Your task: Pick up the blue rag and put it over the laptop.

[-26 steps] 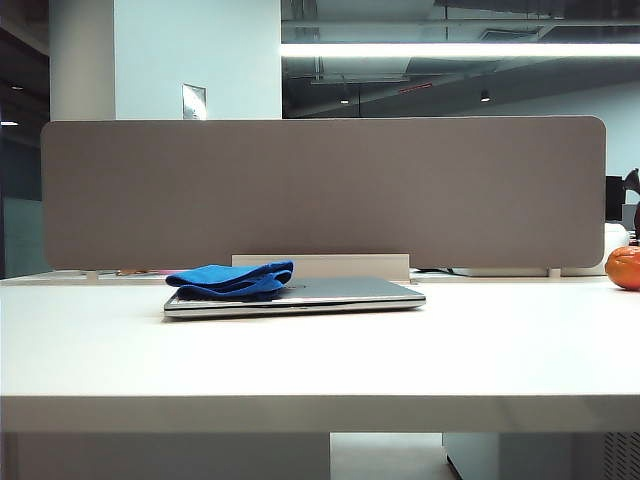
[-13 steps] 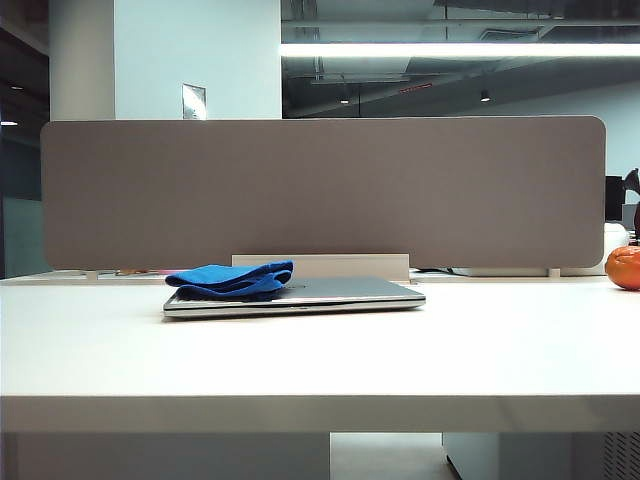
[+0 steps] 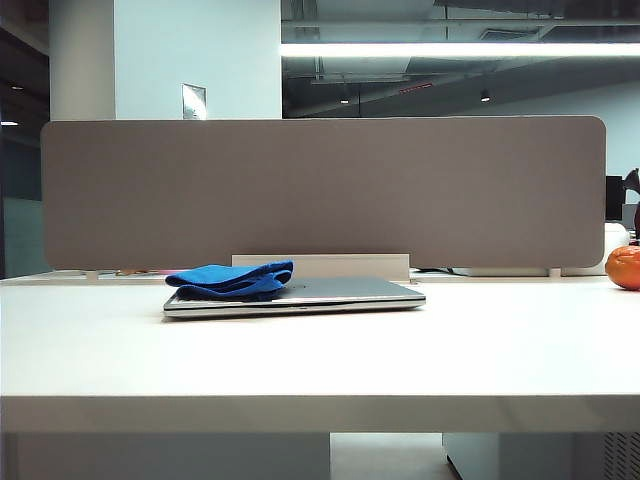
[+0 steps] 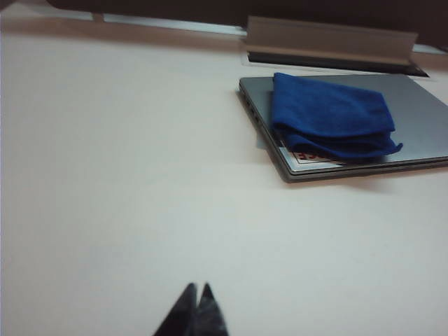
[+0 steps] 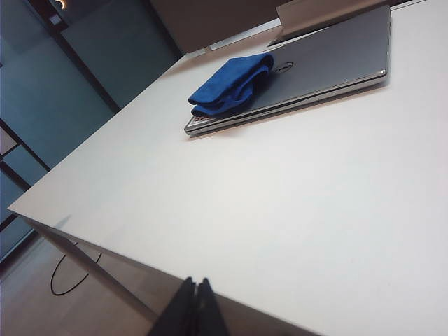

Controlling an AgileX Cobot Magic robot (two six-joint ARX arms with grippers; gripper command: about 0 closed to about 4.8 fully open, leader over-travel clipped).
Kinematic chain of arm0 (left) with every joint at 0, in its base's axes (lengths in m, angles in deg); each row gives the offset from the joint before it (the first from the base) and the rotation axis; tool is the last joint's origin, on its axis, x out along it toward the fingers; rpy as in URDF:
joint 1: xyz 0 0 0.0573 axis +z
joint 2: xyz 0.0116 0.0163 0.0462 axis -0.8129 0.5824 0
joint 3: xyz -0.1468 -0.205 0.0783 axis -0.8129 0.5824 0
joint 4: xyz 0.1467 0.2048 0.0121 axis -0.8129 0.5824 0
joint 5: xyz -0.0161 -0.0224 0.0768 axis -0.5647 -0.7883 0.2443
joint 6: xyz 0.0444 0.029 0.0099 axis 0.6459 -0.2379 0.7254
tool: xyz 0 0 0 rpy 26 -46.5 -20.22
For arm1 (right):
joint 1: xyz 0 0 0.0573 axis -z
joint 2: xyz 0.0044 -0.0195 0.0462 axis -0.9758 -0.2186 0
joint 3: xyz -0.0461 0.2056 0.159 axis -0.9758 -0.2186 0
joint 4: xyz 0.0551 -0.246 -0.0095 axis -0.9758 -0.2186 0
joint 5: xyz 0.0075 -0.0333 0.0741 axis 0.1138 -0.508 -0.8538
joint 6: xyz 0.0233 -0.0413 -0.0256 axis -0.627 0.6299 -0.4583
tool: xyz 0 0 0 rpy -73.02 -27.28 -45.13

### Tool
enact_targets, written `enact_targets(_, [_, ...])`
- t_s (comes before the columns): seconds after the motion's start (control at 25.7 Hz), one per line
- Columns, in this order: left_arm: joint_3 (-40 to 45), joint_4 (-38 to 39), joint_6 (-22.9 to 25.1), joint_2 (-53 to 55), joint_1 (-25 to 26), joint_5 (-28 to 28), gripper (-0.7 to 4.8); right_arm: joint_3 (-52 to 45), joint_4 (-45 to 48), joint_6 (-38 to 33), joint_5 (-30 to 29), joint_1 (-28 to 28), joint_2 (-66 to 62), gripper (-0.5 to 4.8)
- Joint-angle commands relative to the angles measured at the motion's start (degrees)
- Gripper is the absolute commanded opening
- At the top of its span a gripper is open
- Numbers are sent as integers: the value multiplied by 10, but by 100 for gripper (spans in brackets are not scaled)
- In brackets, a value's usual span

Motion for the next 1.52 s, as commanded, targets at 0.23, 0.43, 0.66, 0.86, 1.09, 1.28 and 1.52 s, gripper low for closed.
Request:
enact_targets(0.23, [103,-133,0,-130,29,-6,-6,-2,8,2,-1,0,1,22])
enact_targets(0.43, [114,-117,5,-169,29,-6,-6,-2,8,2,-1,0,1,23])
enact_targets(0.66, [114,-108,0,-167,28,-6,-6,-2,8,2,-1,0,1,23])
enact_targets(0.86, [114,-108,0,-167,28,-6,-6,-2,8,2,-1,0,1,23])
enact_targets(1.09, [114,-108,0,-167,28,-6,-6,-2,8,2,-1,0,1,23])
enact_targets(1.28, [114,-108,0,-167,28,-6,-6,-2,17,61,14,0,1,23])
enact_targets(1.52, [114,-108,0,-167,28,-6,-6,-3,77,98,313,0,1,23])
